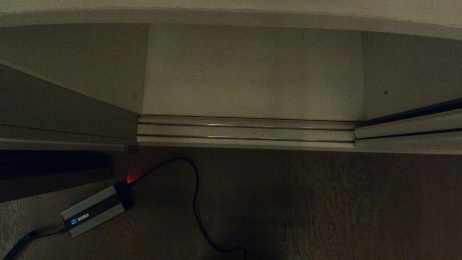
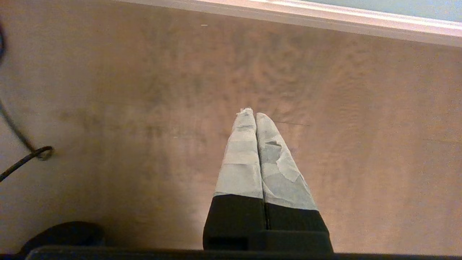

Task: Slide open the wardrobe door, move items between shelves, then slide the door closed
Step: Close the door

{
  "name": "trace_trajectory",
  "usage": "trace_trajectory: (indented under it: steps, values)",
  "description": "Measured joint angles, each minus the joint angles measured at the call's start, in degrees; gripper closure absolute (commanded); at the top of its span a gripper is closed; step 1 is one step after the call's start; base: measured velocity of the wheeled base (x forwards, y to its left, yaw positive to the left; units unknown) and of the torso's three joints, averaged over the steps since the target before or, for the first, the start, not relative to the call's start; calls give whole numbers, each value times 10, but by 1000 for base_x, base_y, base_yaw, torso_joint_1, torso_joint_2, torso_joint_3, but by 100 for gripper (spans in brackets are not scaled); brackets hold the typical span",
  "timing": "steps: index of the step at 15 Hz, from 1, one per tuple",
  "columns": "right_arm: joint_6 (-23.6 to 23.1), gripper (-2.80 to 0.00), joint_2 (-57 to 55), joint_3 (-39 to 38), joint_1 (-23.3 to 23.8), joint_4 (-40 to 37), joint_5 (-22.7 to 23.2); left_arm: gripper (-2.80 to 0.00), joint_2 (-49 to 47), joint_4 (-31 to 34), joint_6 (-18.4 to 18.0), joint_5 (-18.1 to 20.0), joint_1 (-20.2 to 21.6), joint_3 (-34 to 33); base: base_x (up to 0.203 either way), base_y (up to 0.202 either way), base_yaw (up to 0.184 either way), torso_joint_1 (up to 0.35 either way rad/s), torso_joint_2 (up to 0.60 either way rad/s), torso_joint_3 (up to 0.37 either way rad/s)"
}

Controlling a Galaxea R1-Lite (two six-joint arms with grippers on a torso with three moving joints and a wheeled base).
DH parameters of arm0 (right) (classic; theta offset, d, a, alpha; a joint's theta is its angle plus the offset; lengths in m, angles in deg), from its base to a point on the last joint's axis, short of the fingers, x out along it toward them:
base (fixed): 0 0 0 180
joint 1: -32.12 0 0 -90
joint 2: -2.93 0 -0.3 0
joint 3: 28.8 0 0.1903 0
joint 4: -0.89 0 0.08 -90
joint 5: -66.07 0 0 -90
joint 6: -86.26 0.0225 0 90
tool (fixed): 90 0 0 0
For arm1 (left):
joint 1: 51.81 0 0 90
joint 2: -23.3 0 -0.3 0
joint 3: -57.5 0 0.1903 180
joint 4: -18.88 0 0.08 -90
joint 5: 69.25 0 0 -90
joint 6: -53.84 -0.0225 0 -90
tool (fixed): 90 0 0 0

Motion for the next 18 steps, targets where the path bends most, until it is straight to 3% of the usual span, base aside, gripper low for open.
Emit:
trace_trajectory:
  steps: [11, 15, 18]
  values:
    - [0, 0, 0, 0, 0, 0, 0, 0, 0, 0, 3, 0, 0, 0, 0, -193, 3, 2, 1, 3]
    - [0, 0, 0, 0, 0, 0, 0, 0, 0, -2, 38, -8, 0, 0, 0, -28, -1, 1, 0, 1]
    - [0, 0, 0, 0, 0, 0, 0, 0, 0, -2, 39, -9, 0, 0, 0, 0, 0, 0, 0, 0]
